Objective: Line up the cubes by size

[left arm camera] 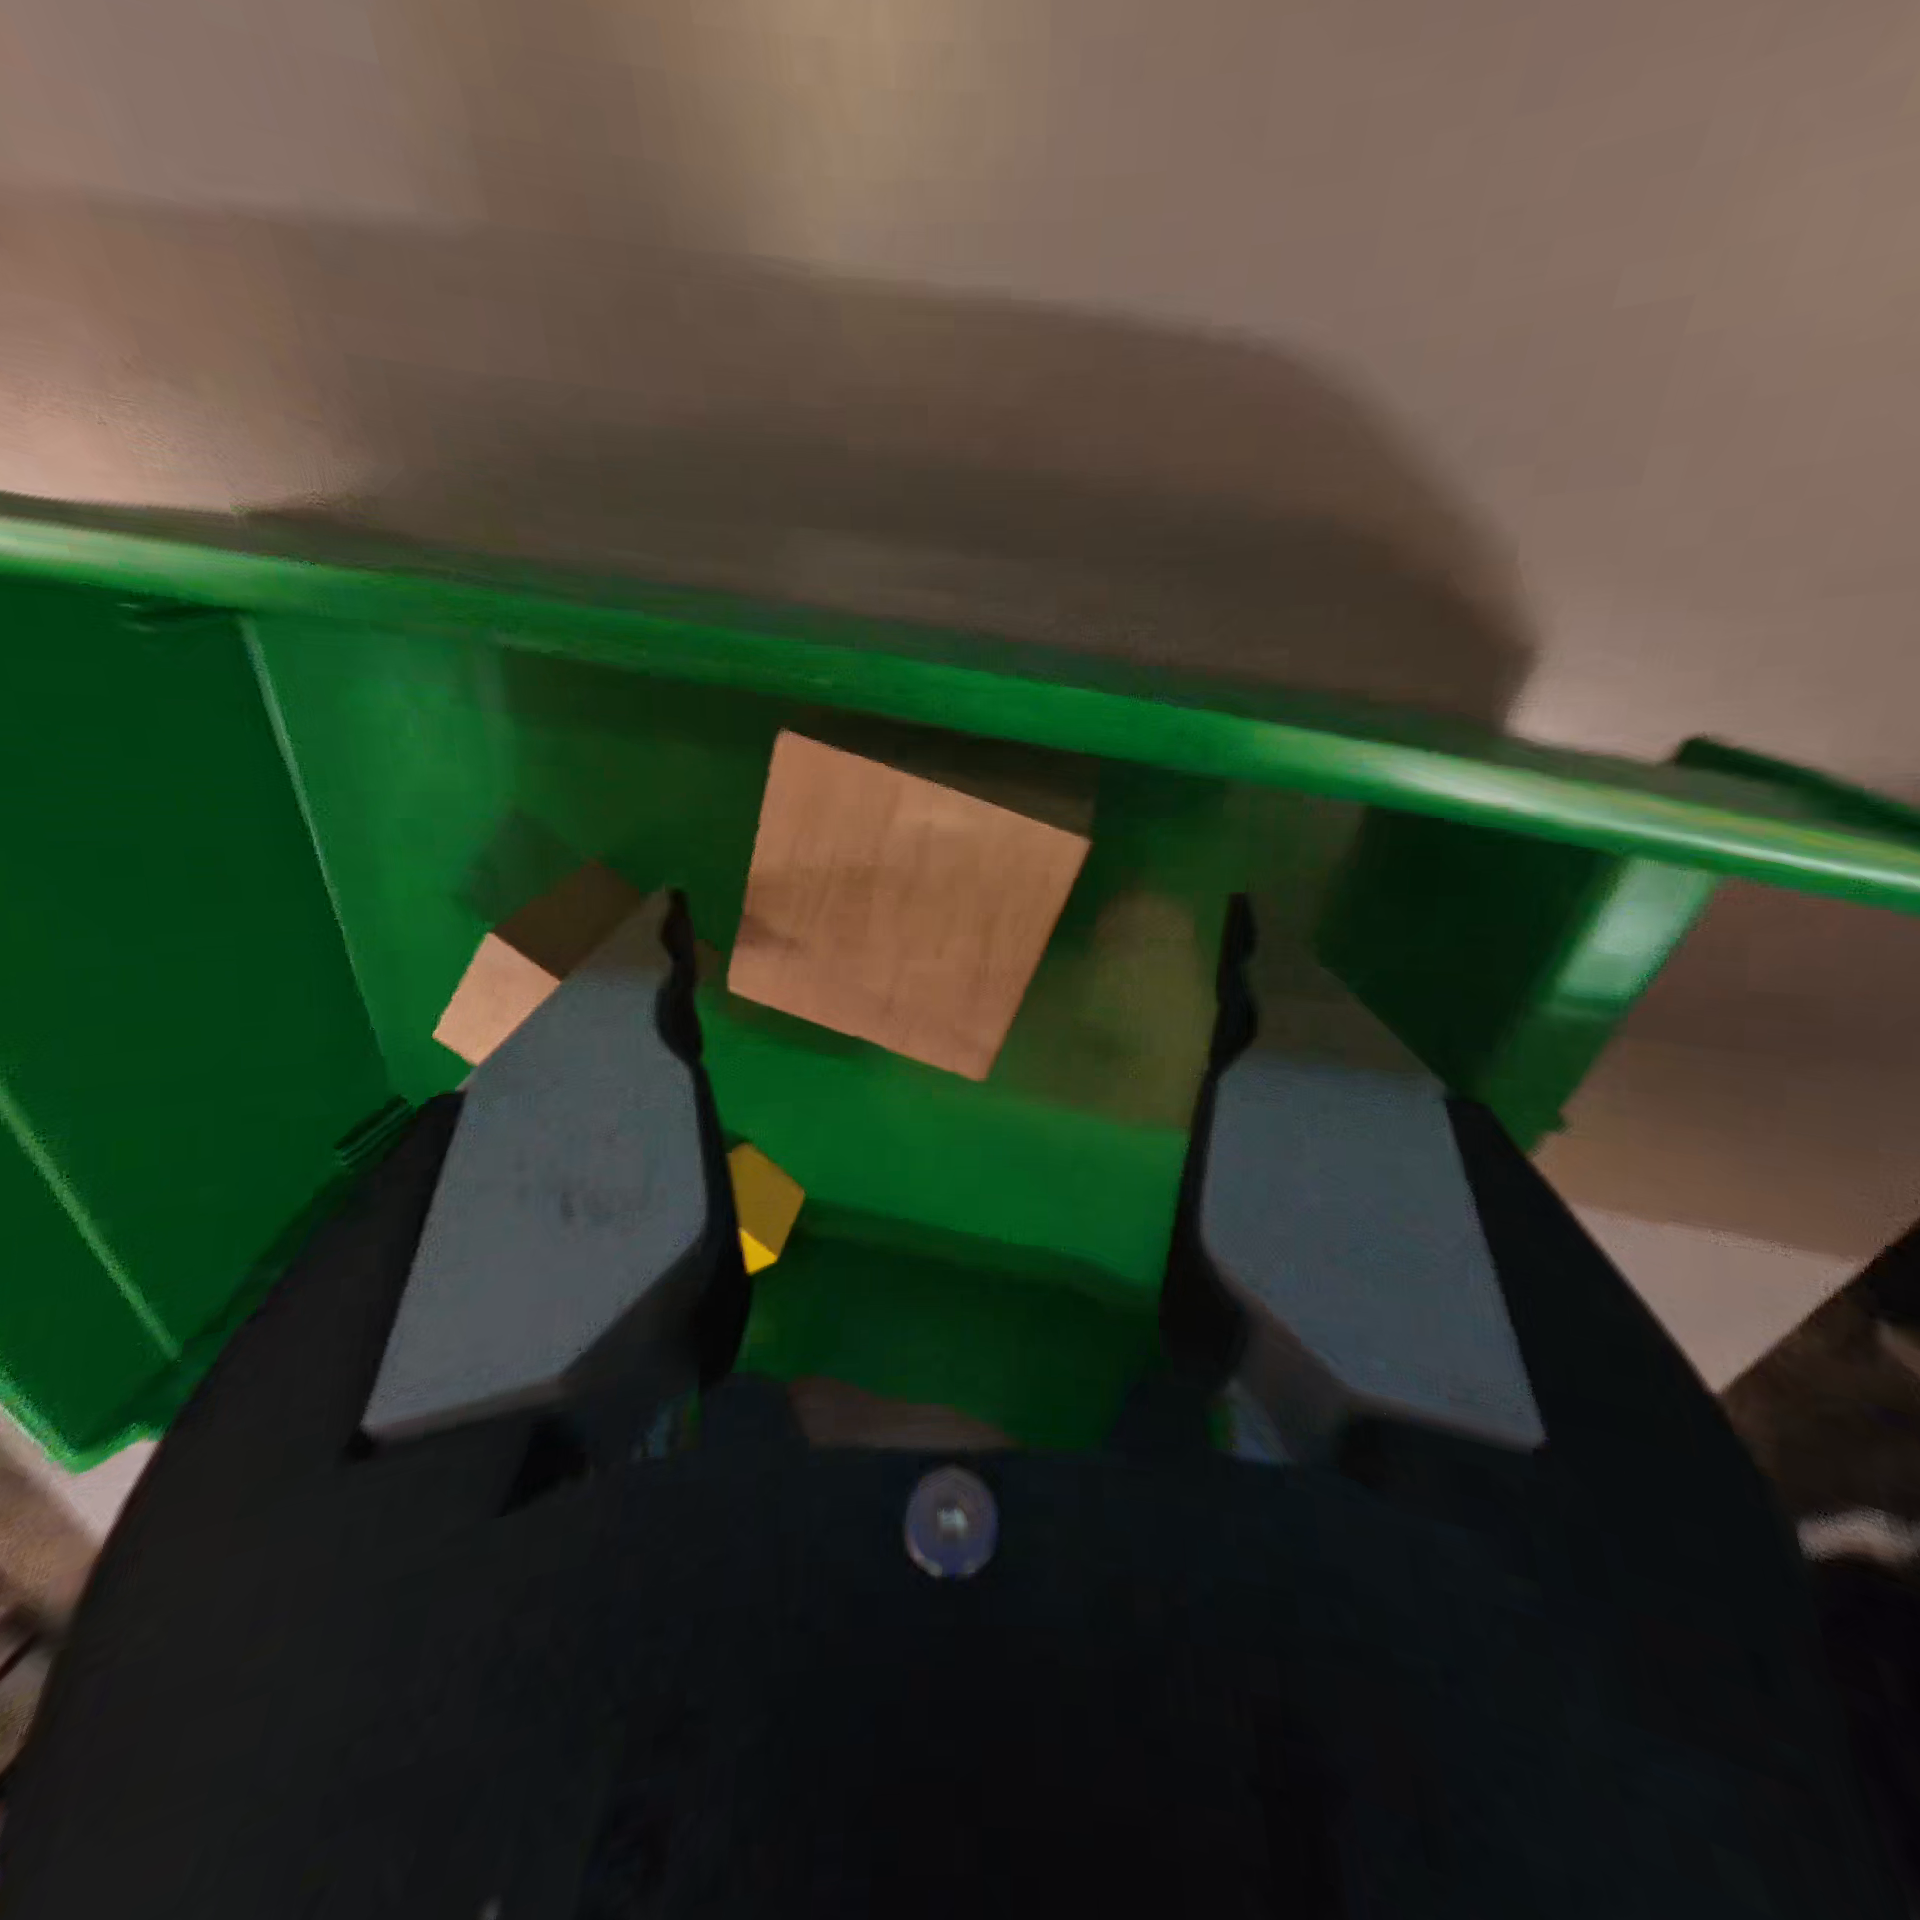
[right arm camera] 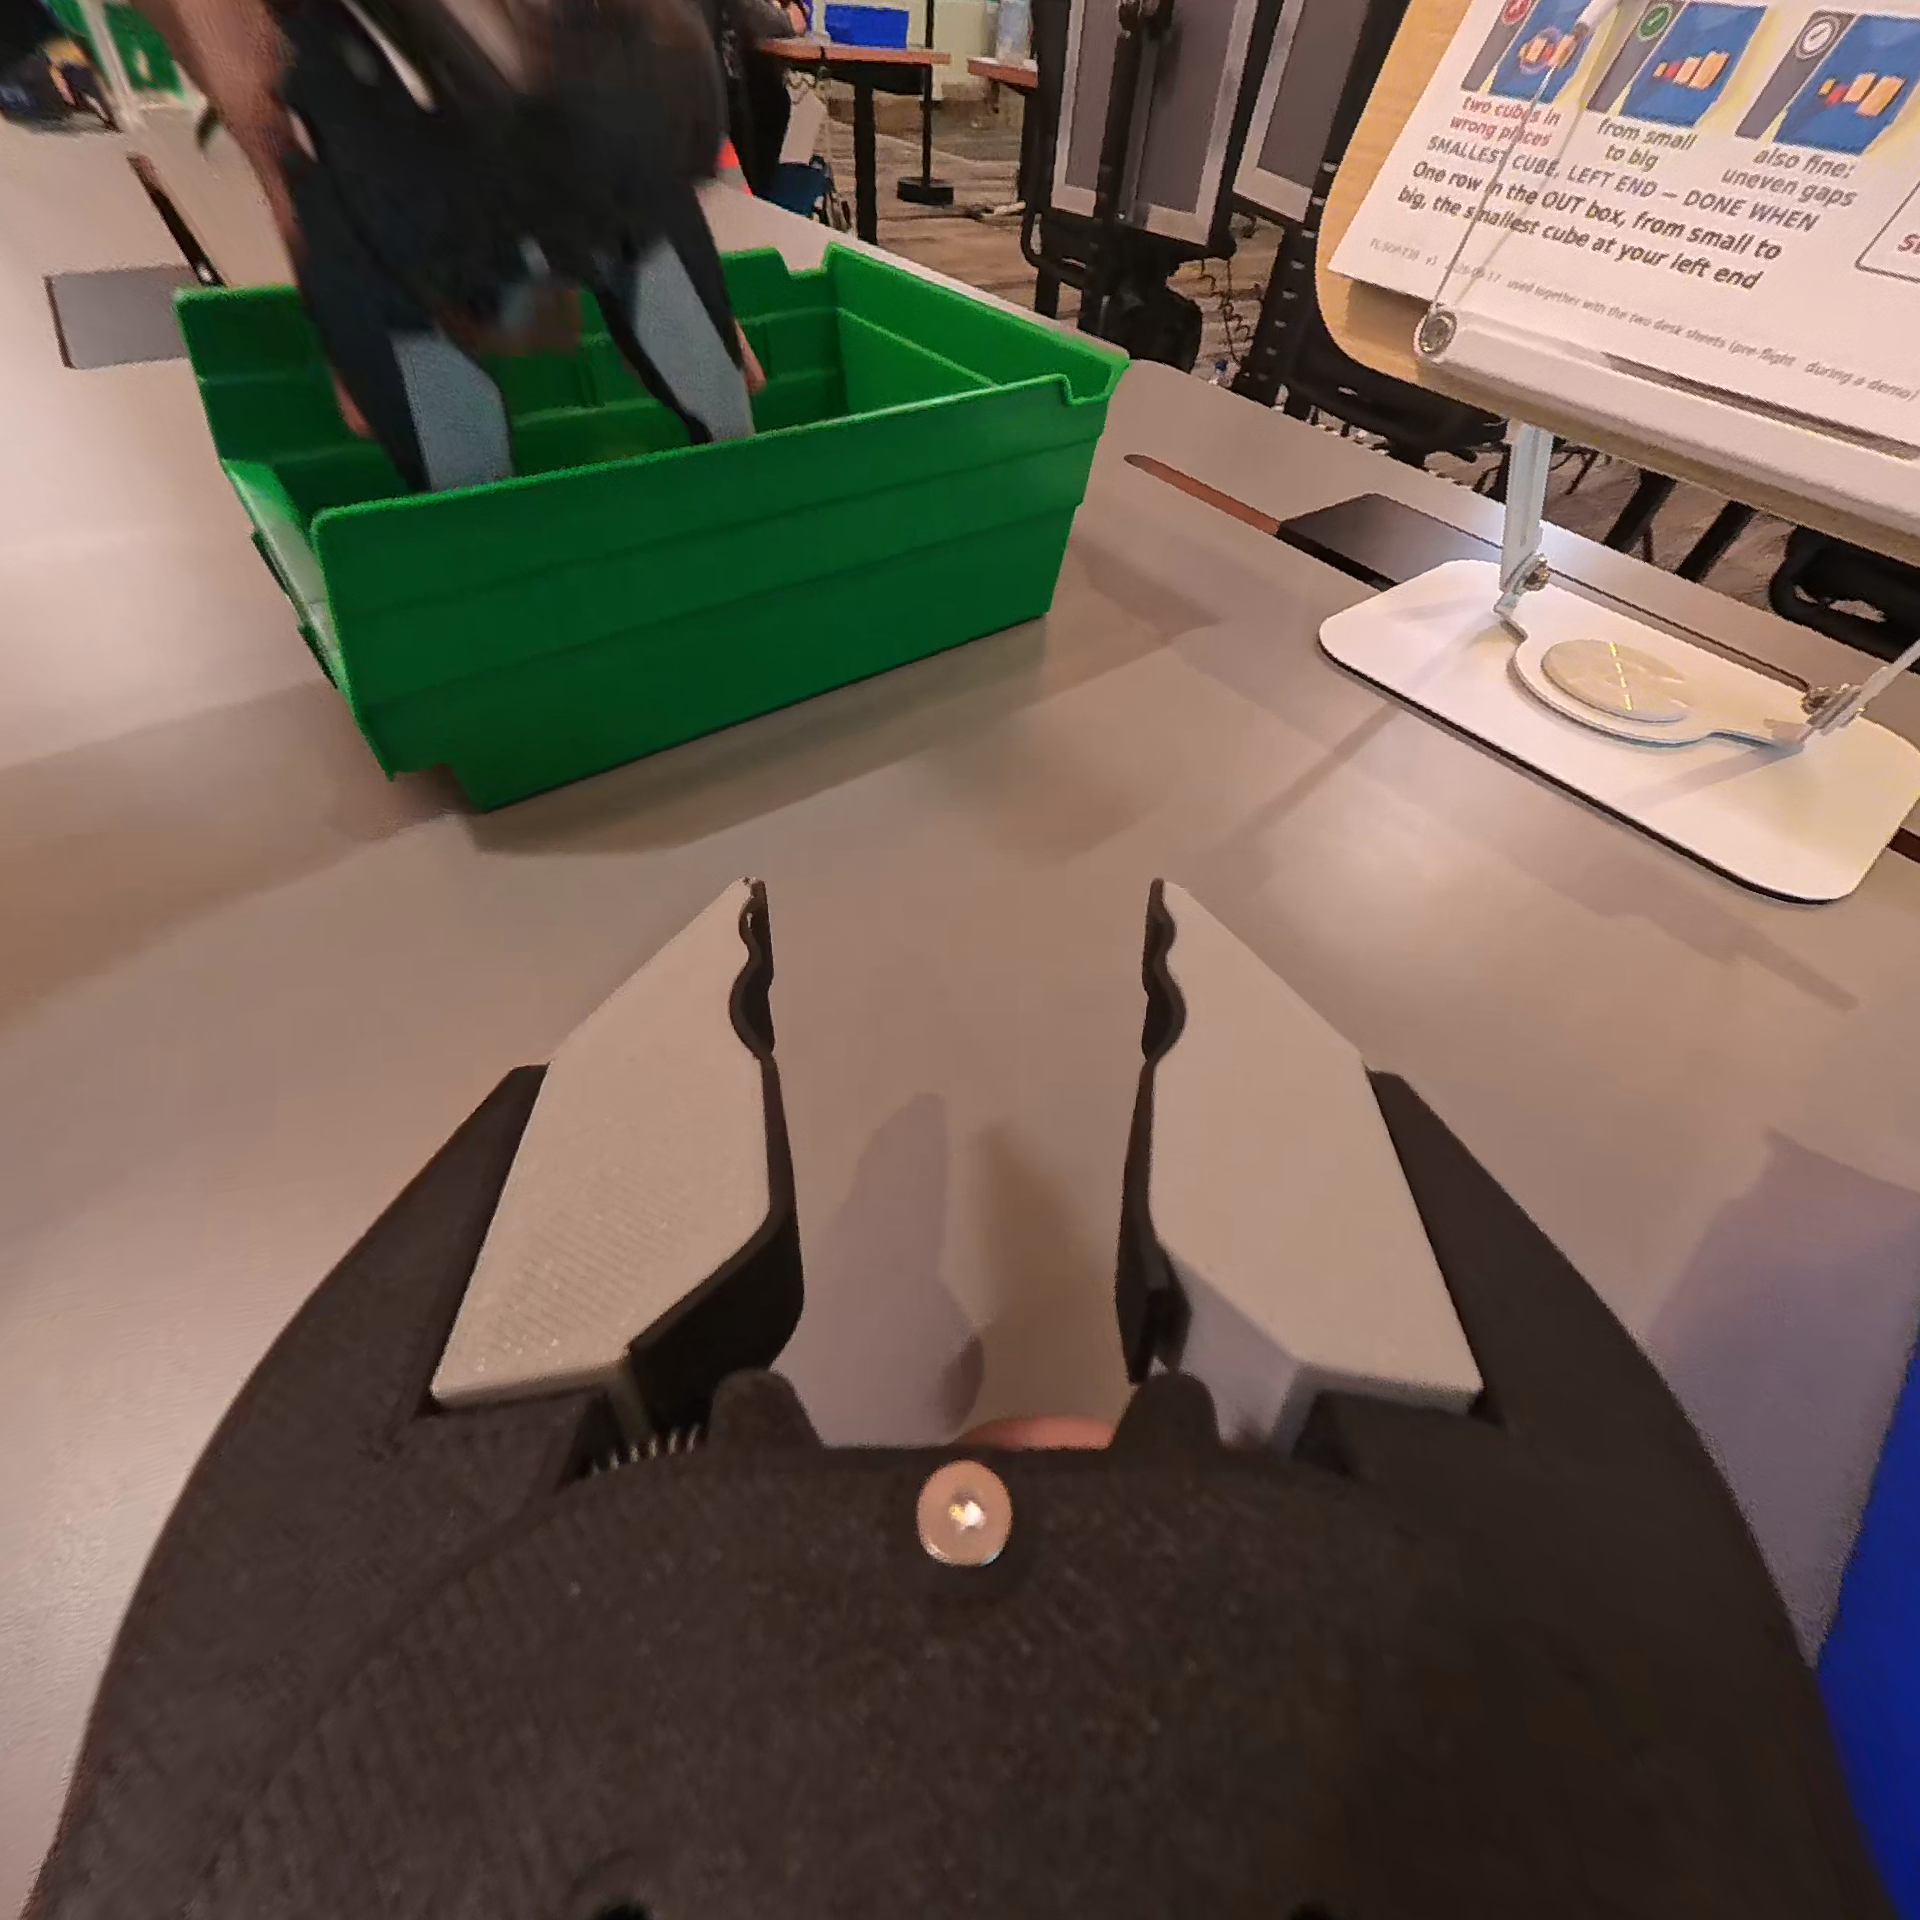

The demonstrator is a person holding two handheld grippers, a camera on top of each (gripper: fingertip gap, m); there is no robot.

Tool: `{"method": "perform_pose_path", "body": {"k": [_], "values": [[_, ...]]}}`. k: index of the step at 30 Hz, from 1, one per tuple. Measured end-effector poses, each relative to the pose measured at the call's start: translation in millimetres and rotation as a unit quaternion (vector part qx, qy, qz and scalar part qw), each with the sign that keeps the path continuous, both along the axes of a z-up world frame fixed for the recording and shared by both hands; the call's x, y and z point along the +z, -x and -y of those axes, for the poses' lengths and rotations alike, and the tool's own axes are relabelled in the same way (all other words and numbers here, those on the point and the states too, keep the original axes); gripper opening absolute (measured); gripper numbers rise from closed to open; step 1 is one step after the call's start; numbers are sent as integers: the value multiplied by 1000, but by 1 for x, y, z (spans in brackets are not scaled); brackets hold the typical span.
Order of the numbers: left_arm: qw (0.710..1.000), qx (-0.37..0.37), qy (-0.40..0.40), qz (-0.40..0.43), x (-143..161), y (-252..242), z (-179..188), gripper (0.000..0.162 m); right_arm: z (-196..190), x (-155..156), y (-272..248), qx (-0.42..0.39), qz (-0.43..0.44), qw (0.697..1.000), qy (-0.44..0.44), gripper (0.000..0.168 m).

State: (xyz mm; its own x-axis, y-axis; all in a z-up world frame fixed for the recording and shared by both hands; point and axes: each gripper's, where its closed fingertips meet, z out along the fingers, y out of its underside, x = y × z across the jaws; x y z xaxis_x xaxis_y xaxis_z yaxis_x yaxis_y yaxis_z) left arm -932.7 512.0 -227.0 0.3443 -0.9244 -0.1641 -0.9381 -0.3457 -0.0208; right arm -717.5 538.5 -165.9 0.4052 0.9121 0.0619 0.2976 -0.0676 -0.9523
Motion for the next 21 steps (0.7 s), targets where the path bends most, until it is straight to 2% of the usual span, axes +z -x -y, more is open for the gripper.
{"method": "perform_pose_path", "body": {"k": [2,3,4,5,9,12,14,16,17,19,21], "values": [[998,-19,27,-52,-19,10,1,100,4,2,2,8,-5,1000,2,70],[997,-29,27,-59,-23,10,-2,105,6,3,3,12,-5,1000,1,70],[998,-35,17,-45,-21,7,-8,98,7,4,3,14,-5,1000,-1,70],[999,-43,4,-25,-18,3,-15,71,8,5,3,16,-6,1000,-4,70],[999,-36,-2,12,-16,3,-16,67,11,9,3,20,-12,1000,-4,70],[998,-27,-53,38,-7,11,-18,66,12,11,2,24,-17,1000,0,70],[989,1,-113,95,14,11,-24,66,13,11,2,28,-16,999,2,70],[963,33,-196,182,49,10,-32,67,14,11,2,35,-18,999,8,72],[938,49,-247,238,74,7,-36,67,17,13,3,47,-23,999,18,73],[869,56,-332,362,131,-6,-31,67,32,19,7,101,-45,992,57,72],[793,13,-399,461,188,-33,-8,66,59,36,10,183,-77,973,120,72]]}}
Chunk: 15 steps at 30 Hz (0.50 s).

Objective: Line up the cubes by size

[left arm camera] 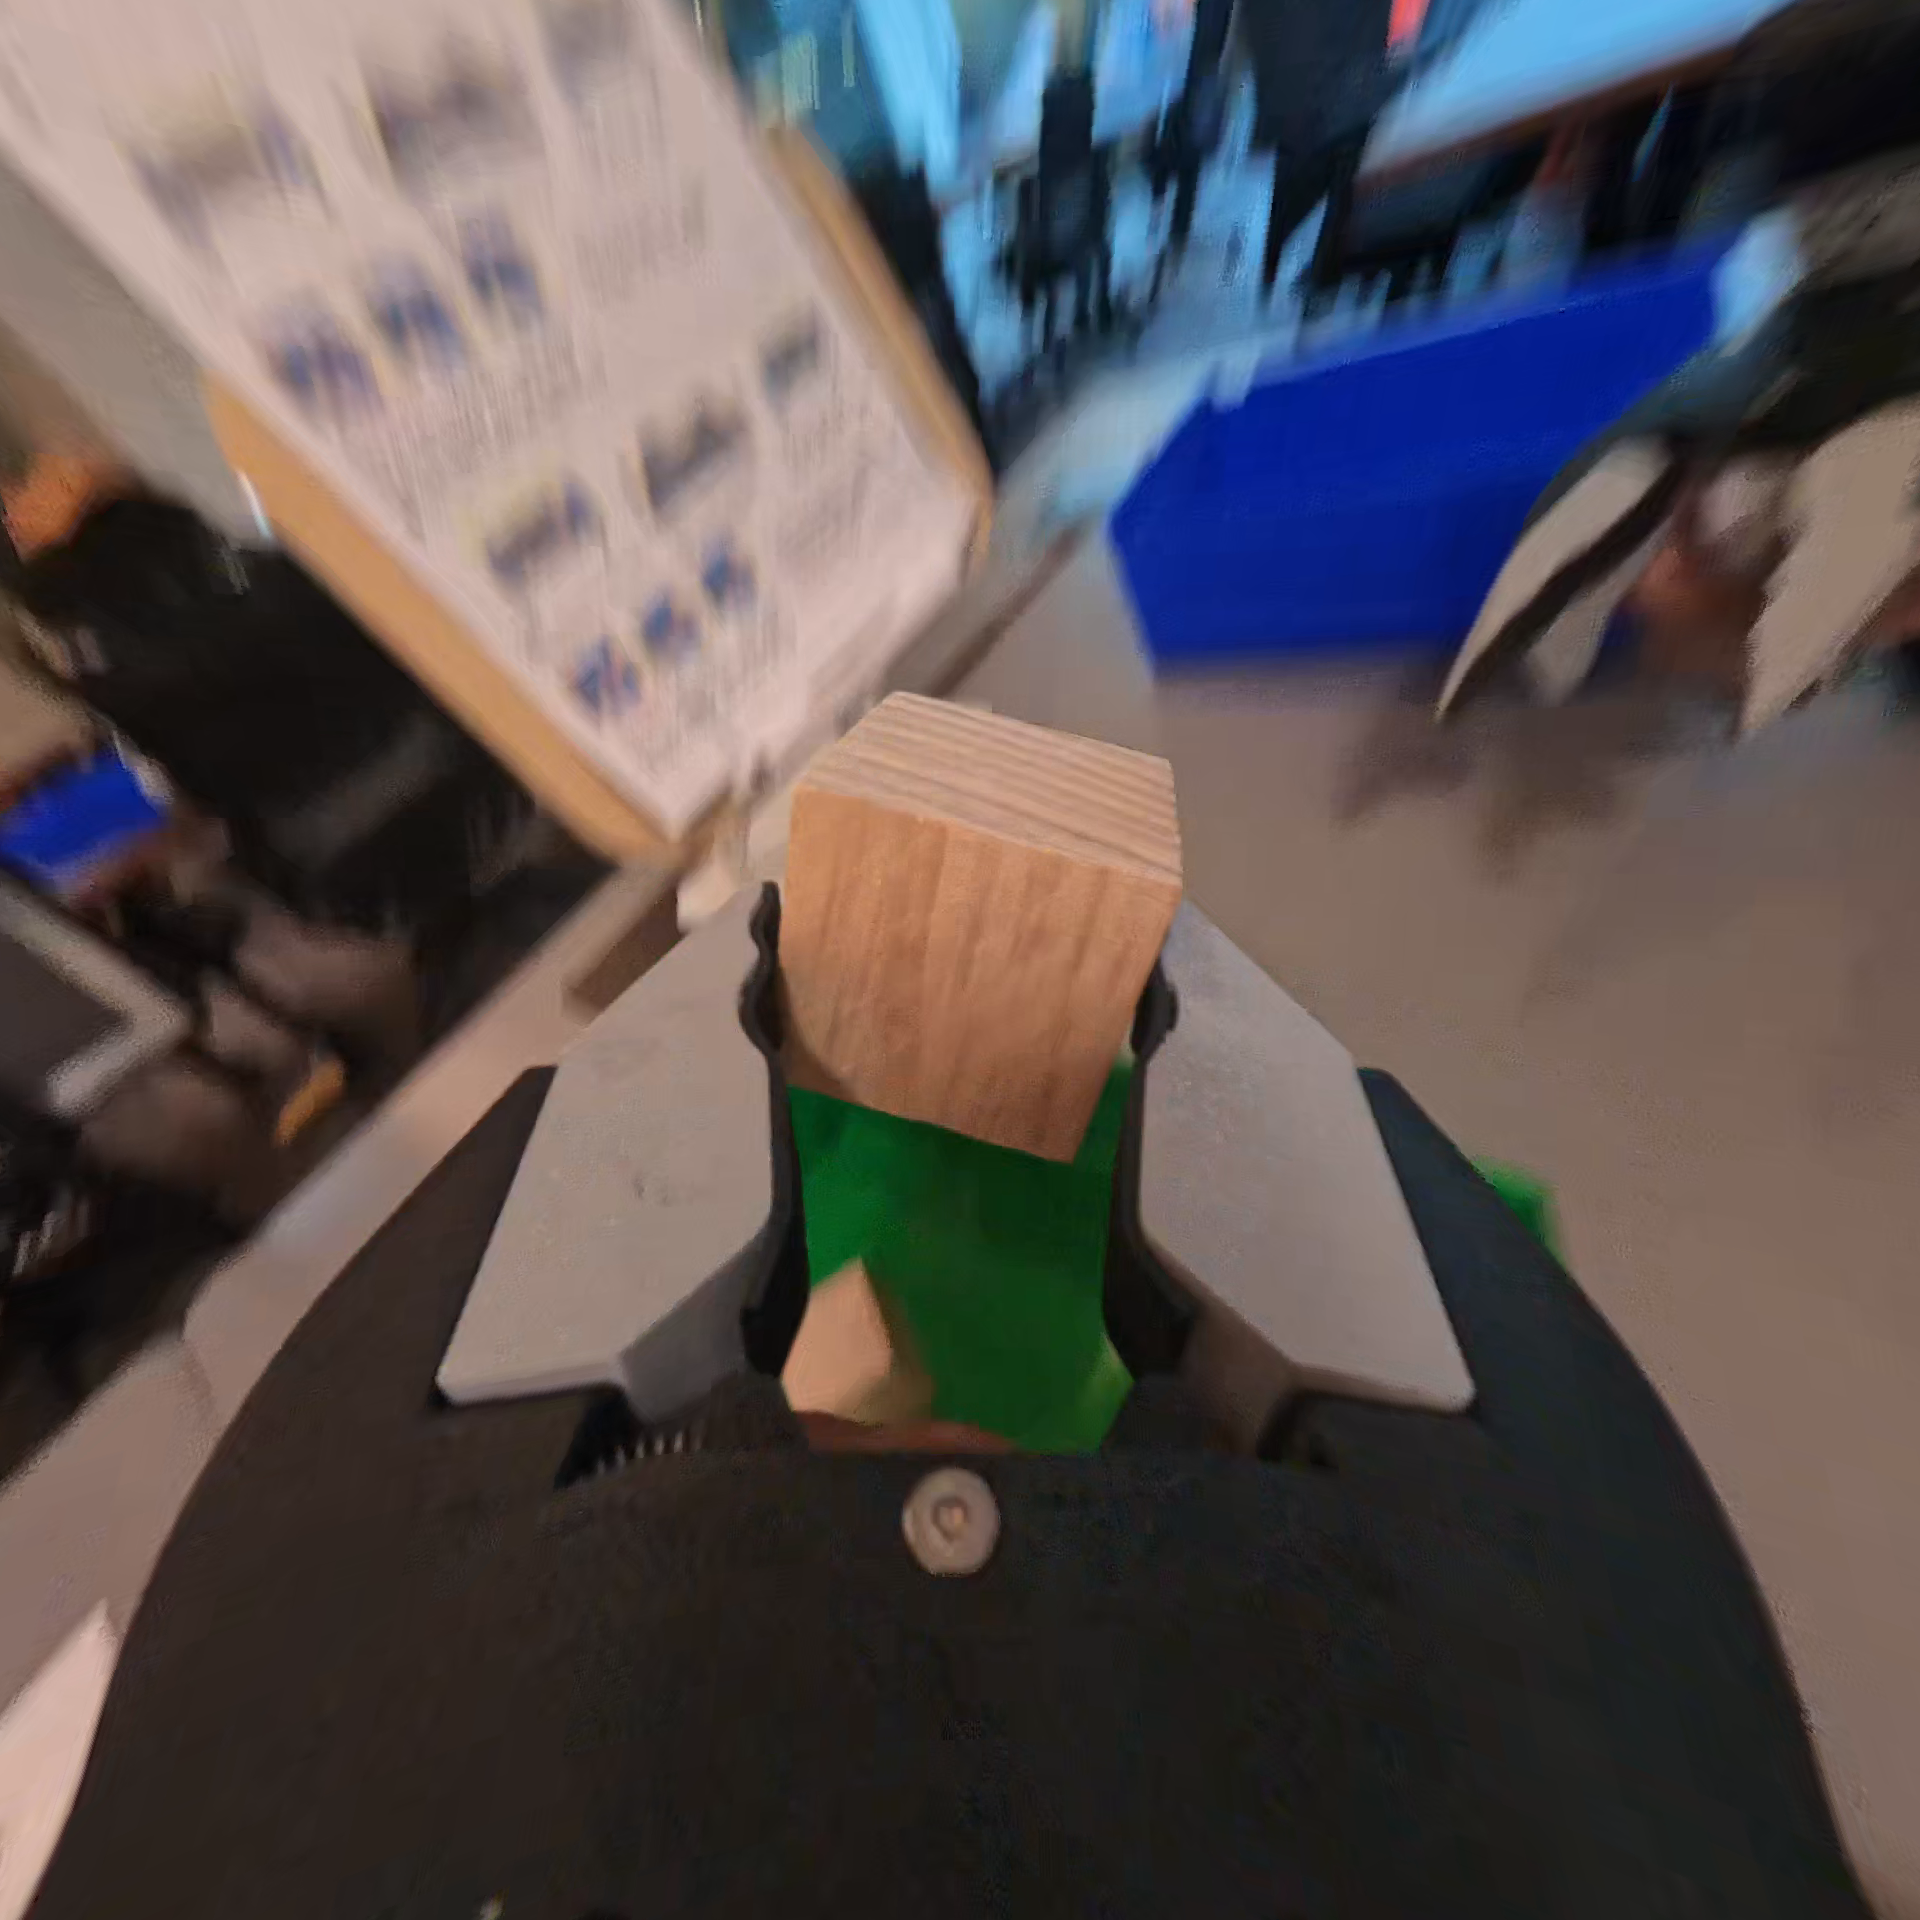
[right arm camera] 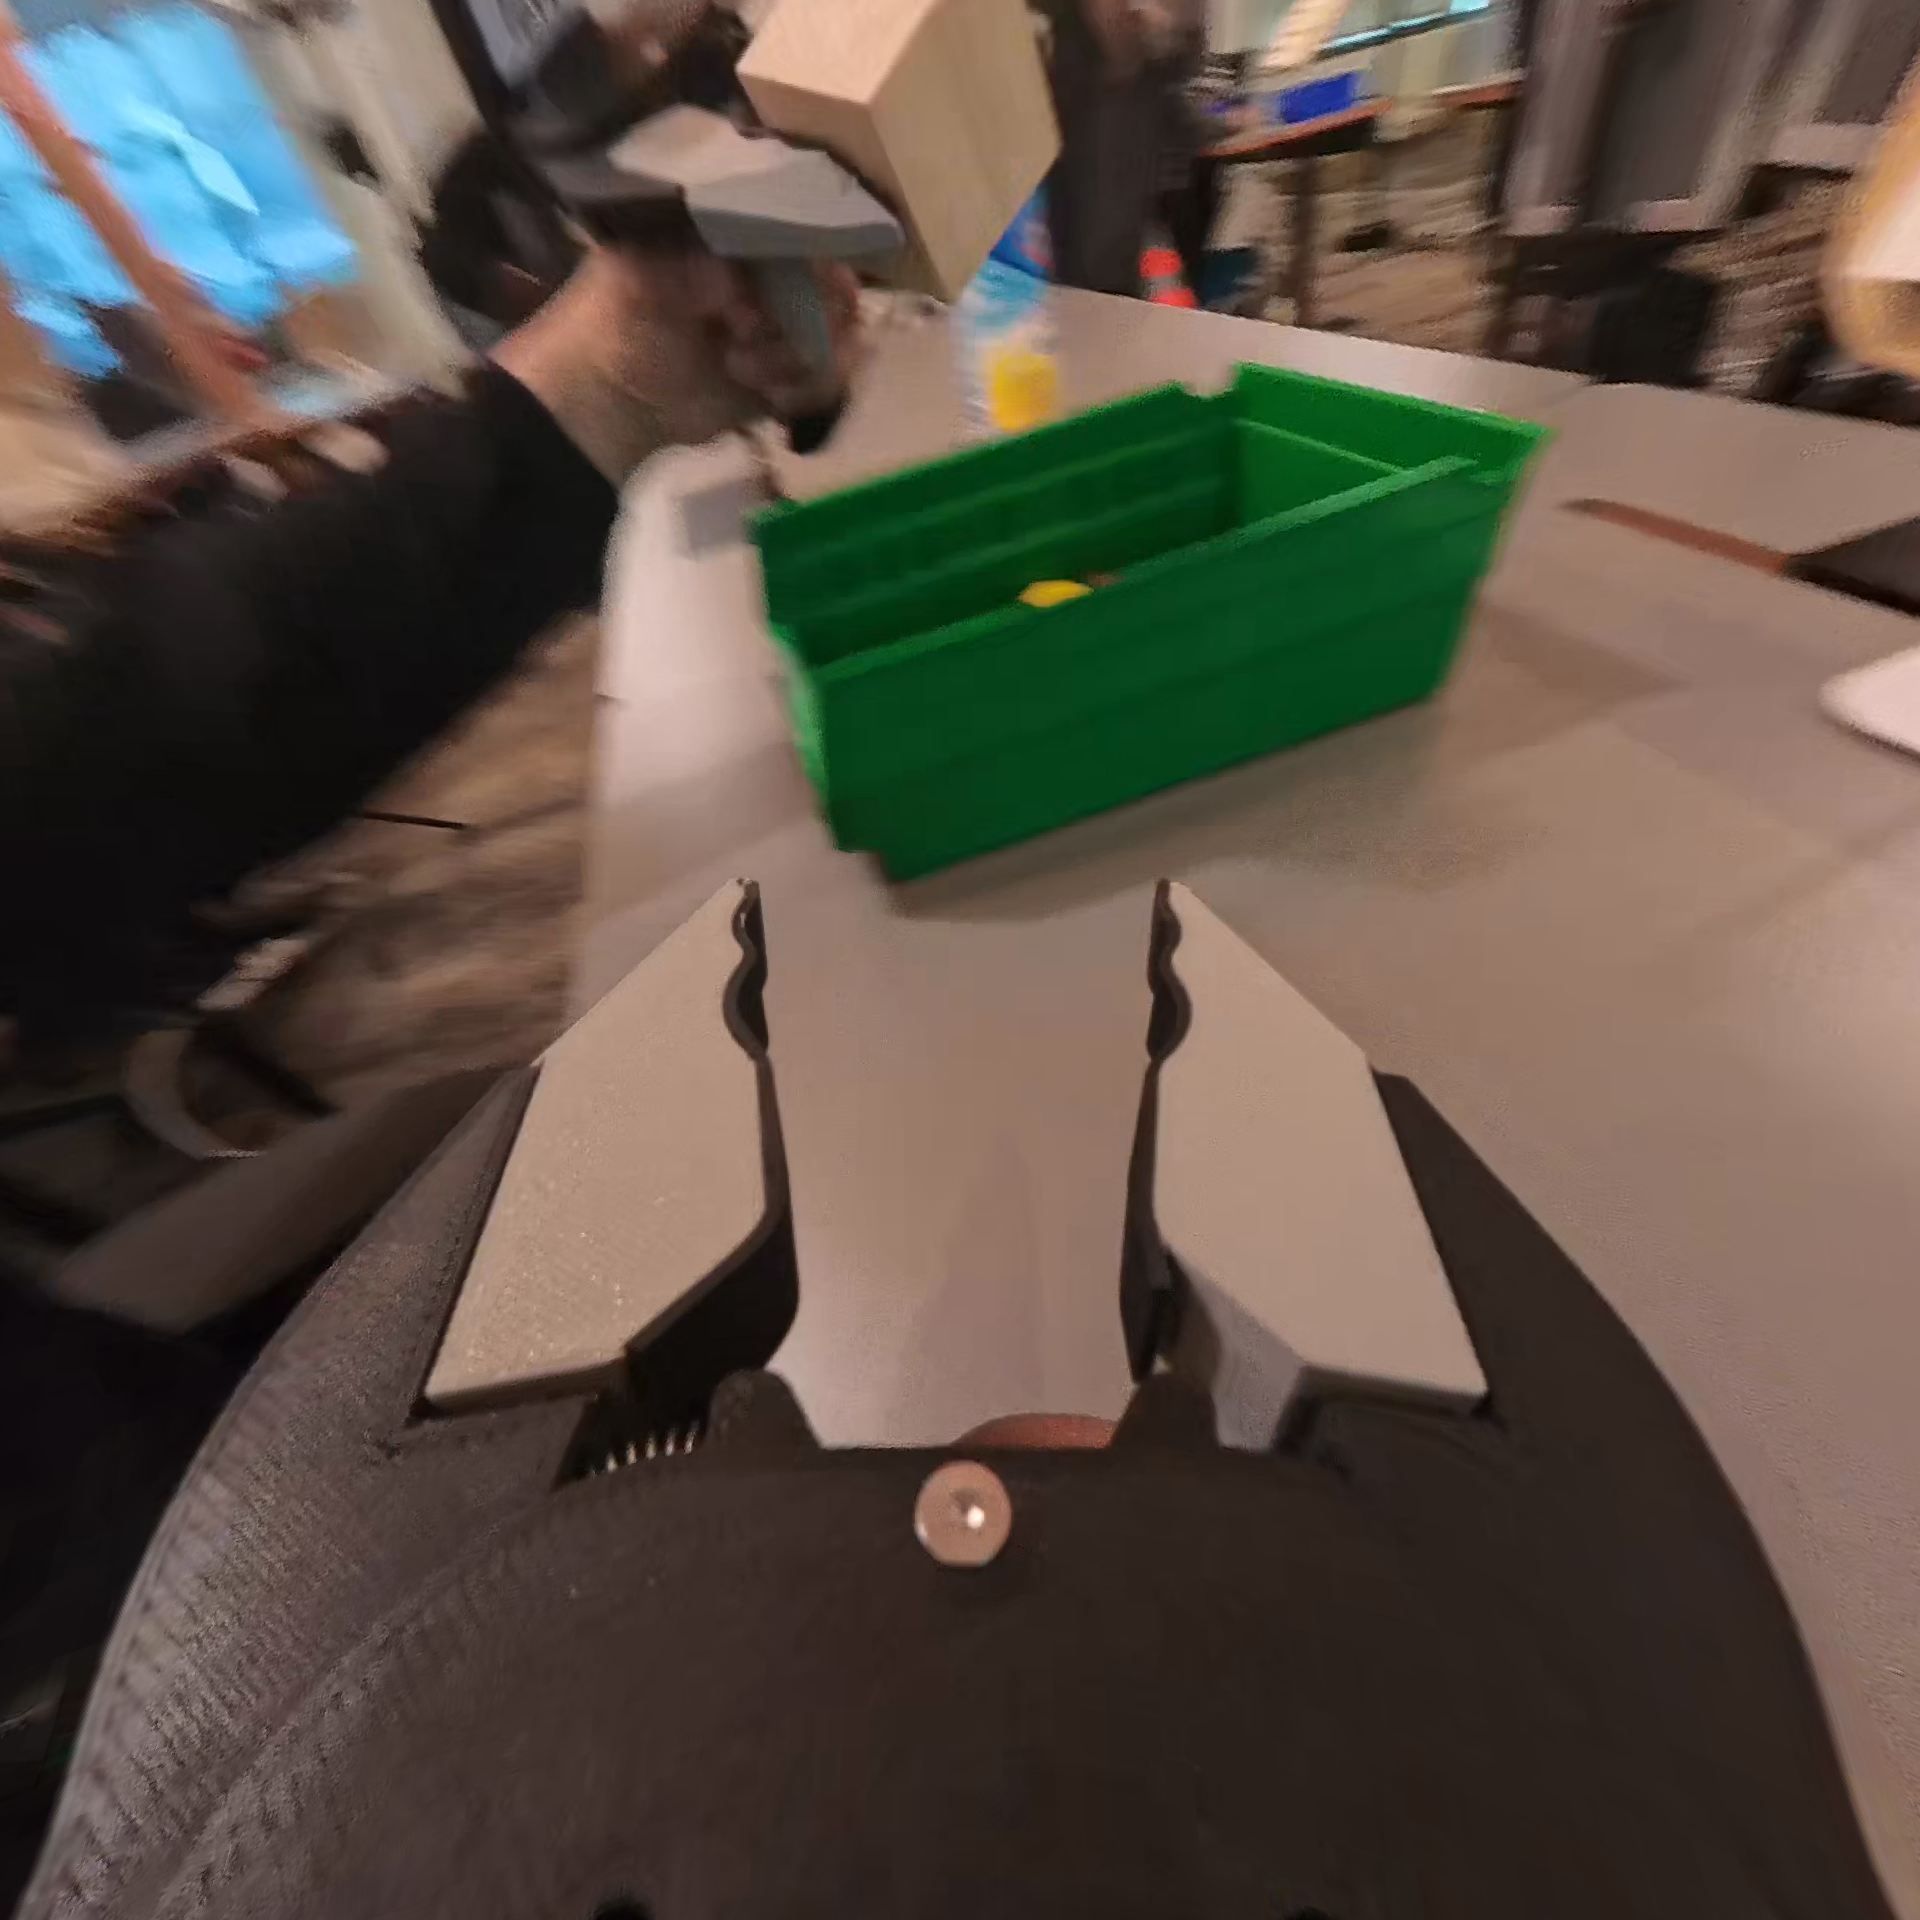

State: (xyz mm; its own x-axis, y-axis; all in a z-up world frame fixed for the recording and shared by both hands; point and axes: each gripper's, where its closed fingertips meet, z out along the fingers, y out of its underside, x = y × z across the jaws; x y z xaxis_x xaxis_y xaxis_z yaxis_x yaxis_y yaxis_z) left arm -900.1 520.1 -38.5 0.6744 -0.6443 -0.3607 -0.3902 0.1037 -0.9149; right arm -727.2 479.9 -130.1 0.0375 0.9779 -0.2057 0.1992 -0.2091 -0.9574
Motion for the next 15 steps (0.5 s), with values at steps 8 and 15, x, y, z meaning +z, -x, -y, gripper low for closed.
{"method": "perform_pose_path", "body": {"k": [8,15], "values": [[965,-168,-202,-11,60,-163,89,67,56,125,-30,203,-113,949,215,84],[950,-196,-231,-79,42,-236,84,66,58,135,-42,189,-73,954,222,86]]}}
